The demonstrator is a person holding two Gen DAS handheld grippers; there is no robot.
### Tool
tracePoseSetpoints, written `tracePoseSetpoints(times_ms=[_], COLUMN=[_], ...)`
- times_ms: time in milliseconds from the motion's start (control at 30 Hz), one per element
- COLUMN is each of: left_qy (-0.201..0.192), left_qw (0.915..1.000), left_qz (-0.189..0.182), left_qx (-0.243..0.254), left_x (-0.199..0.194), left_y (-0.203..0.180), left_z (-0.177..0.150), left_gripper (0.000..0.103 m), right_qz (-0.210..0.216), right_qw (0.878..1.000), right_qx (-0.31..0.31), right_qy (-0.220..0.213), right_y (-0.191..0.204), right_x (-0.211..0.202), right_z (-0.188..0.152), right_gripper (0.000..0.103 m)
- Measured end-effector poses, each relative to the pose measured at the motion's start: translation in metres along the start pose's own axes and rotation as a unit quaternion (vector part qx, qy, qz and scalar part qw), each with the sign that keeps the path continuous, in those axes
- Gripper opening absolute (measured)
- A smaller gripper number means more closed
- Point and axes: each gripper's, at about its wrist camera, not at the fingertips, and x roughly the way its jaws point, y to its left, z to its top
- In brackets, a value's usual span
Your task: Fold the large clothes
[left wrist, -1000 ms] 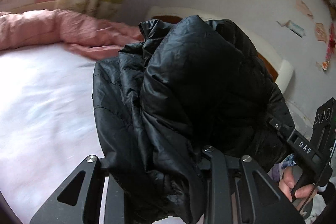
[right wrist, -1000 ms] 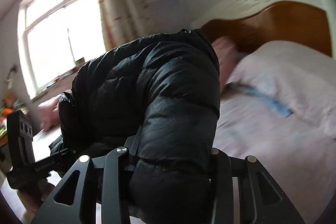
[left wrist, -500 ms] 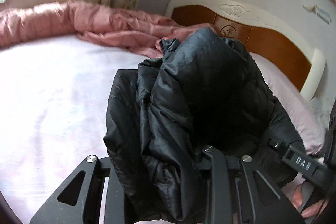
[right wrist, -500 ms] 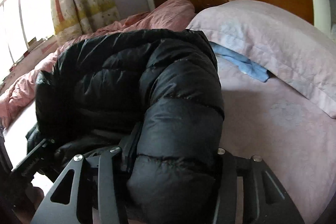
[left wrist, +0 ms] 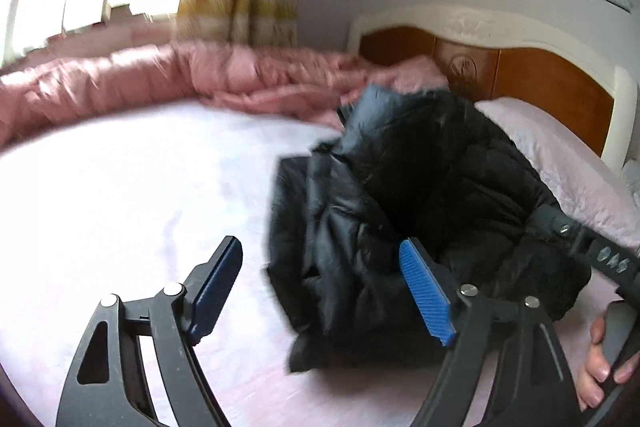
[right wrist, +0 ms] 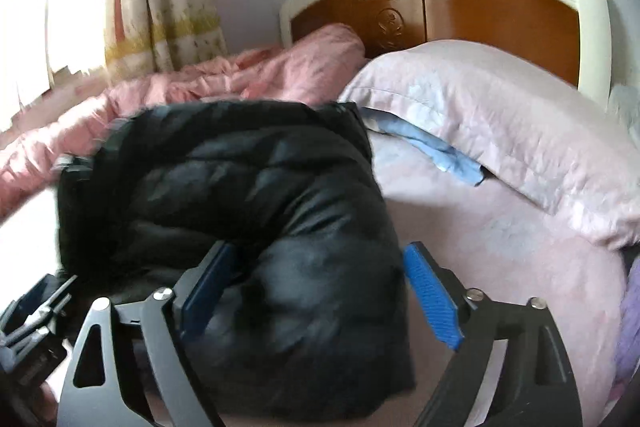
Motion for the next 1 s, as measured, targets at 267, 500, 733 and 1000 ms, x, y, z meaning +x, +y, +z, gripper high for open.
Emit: tracePoseSetpoints(times_ms=[267,500,733,1000], left_qy=[-0.068,-0.096,-0.108,-0.146], left_qw=[0.9972,0.9938,0.9932,0.9885], left_qz=[0.029,0.054,0.041,0.037], left_qx=[0.003,0.012,0.011,-0.006], left_x=[-0.081,-0.146,-0.161,-0.175], left_y=[0.046,0.070,0.073,0.077], left_z=[-0.026,-0.051,-0.054,-0.052], left_gripper=[0.103,0.103,0.103,0.103], right_qz=[0.071,0.065,0.071,0.027], right_qw=[0.995,0.989,0.983,0.977], right_qx=[-0.010,-0.099,-0.106,-0.123], right_qy=[-0.069,-0.086,-0.129,-0.171], right_y=[0.039,0.070,0.075,0.089], right_x=[-0.079,-0.121,-0.168,-0.184], right_z=[-0.028,-0.076,-0.102,-0.108], right_gripper=[0.103,0.103,0.103,0.103])
